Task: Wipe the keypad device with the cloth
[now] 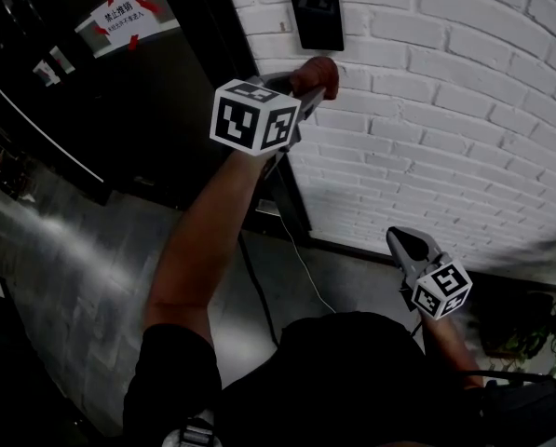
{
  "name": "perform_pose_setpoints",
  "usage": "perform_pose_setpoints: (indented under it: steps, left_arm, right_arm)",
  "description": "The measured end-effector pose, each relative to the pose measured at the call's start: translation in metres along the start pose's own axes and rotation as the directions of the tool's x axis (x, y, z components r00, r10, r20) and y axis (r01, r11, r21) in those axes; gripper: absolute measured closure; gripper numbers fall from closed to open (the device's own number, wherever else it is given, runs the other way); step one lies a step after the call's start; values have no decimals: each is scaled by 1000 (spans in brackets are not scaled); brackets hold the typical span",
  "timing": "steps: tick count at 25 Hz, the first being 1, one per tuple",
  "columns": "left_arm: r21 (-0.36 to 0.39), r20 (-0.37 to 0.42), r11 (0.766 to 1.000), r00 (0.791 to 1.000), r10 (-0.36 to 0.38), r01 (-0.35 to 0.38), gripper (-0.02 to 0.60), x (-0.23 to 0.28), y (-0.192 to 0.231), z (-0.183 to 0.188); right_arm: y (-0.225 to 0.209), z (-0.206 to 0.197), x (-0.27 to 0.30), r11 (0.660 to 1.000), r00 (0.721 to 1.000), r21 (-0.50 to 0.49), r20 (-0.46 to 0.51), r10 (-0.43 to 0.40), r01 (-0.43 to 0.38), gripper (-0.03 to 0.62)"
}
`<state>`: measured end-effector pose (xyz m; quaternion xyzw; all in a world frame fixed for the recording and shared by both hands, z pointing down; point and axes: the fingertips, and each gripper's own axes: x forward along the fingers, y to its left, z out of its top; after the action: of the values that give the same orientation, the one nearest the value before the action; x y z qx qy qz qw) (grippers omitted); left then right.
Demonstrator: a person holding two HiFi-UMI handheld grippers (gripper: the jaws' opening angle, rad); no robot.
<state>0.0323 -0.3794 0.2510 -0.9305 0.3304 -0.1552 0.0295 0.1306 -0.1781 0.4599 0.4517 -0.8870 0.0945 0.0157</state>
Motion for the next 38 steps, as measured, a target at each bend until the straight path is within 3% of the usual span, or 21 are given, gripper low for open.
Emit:
perform_pose_setpoints:
  steps: [5,11,22,27,31,38]
  left_arm:
    - [-9,-6,998,998,-69,68,416,-28,-13,-33]
    - [-80,30,984,987,-156,158,416,-85,-41,-89]
    - [-223,131,955,977,-171,197,416,-191,-70,-174]
    - [-200,150,958,973,-176,204,416,-225,-81,-193]
    - [-226,152,948,970,-191,222,416,-243,-92,-215]
    - [-230,182,936,957,-226,265,416,-269,-109,-226]
  right_arm:
    - [25,-2,9,1000,1000,21,3,-23,23,603]
    - [69,-4,17,999,999,20,-16,-42,42,603]
    - [147,-16,5,991,992,40,-27,-124,125,603]
    - [173,-16,-4,986,987,43,-4,-164,164,603]
    - [190,-16,-7,984,984,47,33,-174,172,603]
    - [203,-28,-15,973,973,10,-10,-232,233,603]
